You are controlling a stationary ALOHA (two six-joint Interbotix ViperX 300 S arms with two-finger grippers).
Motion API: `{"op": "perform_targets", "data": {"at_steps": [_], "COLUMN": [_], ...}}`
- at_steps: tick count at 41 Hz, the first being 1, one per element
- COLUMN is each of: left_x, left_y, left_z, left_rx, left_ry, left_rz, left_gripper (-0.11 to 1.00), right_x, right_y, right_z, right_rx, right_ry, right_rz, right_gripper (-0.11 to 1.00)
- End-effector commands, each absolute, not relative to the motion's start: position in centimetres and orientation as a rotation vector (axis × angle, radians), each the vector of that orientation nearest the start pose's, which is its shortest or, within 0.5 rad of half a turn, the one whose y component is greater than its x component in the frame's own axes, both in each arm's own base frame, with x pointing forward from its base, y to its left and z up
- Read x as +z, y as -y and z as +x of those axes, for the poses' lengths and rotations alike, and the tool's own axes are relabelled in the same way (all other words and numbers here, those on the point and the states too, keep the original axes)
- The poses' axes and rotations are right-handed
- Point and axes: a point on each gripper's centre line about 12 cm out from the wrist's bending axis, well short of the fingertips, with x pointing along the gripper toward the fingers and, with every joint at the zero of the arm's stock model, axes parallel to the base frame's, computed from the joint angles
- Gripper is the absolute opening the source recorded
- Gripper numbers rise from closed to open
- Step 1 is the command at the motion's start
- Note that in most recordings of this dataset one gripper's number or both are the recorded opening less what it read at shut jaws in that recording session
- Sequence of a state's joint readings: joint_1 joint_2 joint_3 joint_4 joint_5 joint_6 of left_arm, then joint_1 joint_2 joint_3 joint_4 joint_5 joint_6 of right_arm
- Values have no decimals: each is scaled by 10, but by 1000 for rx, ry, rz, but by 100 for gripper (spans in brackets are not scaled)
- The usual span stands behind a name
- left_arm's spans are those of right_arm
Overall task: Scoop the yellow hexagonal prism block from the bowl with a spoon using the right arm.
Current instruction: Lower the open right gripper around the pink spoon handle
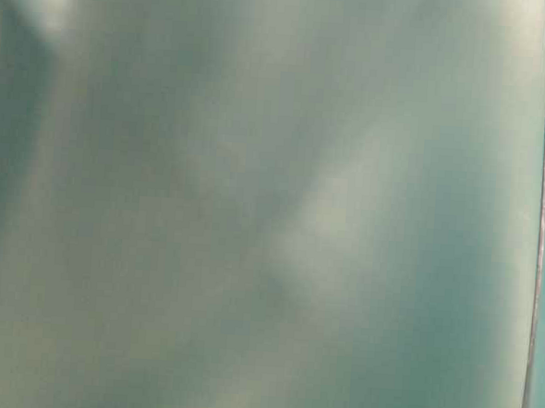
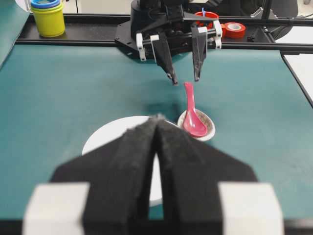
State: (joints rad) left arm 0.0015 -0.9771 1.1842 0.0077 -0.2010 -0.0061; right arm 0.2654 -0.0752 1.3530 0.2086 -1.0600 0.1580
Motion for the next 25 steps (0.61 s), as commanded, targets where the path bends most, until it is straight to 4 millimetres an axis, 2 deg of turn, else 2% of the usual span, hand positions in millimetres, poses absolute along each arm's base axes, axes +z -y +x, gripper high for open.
{"op": "perform_targets", "data": {"at_steps": [1, 25], "left_x": [290, 290], "left_y": [0, 0], "left_z": [199, 199], "left_rx": [1, 1], "left_ry": [15, 15], "left_rz": [4, 4], "left_gripper": [0, 0], "right_x": [117, 90], "right_y": [-46, -55], "right_z": [238, 234], "right_rx": [50, 21], "right_ry": [-205, -285], "right_rz": [216, 199], "right_gripper": [54, 53]}}
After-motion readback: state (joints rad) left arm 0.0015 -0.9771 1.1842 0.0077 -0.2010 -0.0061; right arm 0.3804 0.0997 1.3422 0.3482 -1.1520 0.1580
